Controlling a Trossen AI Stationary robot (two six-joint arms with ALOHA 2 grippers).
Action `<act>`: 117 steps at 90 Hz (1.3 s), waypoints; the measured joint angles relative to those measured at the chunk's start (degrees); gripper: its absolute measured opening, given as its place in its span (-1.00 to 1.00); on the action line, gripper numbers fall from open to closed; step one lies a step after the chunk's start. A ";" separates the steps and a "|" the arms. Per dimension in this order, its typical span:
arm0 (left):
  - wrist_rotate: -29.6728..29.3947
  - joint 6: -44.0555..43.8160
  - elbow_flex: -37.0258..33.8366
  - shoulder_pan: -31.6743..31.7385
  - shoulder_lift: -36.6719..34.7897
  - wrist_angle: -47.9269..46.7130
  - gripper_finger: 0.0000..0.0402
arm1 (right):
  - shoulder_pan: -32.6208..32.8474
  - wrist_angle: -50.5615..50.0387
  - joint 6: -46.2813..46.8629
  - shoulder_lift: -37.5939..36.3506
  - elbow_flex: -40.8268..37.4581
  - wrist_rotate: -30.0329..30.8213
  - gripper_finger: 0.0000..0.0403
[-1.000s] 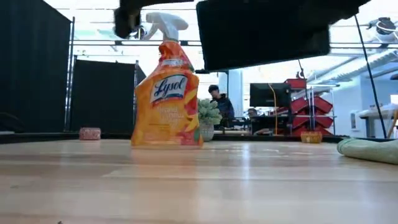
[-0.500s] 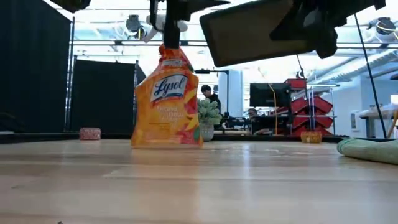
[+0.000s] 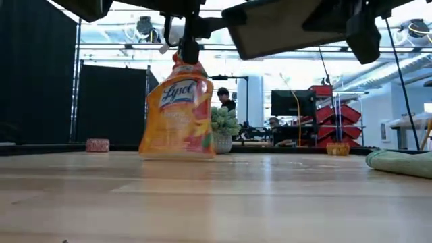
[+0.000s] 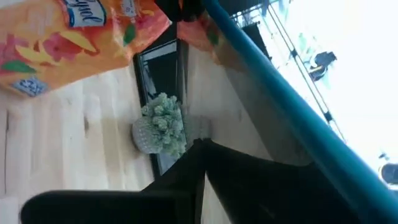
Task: Apply microfiber cloth
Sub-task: Spray the back of the cellphone with a spray bottle
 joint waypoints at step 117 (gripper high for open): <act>-2.51 50.79 1.11 -17.00 -5.79 -15.66 -0.25 | 12.60 -0.74 47.97 -4.33 -0.02 -20.89 -0.69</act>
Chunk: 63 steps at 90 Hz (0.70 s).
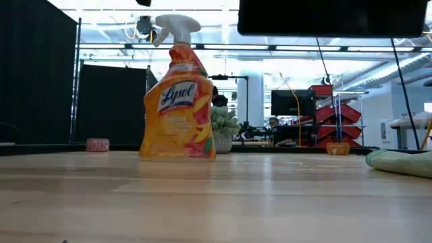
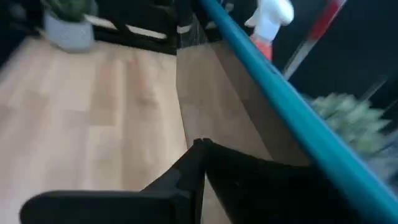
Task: Apply microfiber cloth
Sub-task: Spray the back of the cellphone with a spray bottle
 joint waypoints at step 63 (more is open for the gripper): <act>0.41 -44.78 -0.03 1.19 -6.88 -9.80 -0.25 | -5.06 0.83 -62.78 -1.37 -0.04 11.37 -0.69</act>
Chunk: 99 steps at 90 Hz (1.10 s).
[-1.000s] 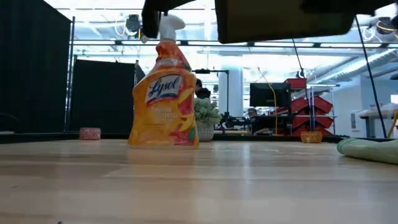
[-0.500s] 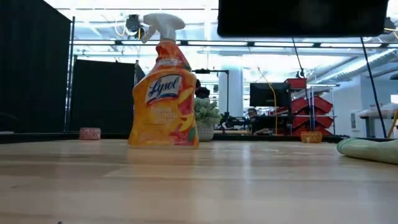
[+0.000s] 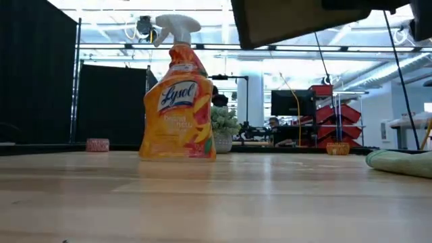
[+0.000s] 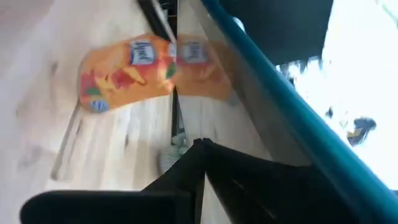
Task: Apply microfiber cloth
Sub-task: Spray the back of the cellphone with a spray bottle
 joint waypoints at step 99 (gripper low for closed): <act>13.54 -10.31 -0.03 6.84 1.40 -3.44 -0.25 | 4.94 22.77 -26.20 2.19 0.04 4.80 -0.69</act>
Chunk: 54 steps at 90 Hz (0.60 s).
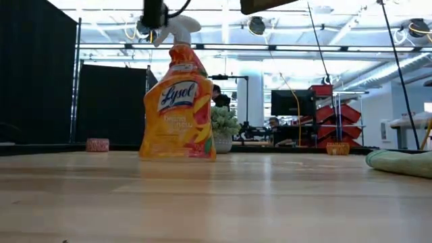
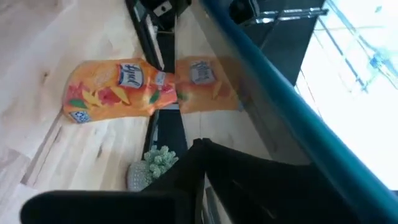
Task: Apply microfiber cloth
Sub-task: Spray the back of the cellphone with a spray bottle
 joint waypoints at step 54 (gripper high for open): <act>4.26 -2.63 0.05 2.49 5.77 11.85 -0.25 | -1.84 -0.07 -1.93 0.04 -0.10 -3.40 -0.69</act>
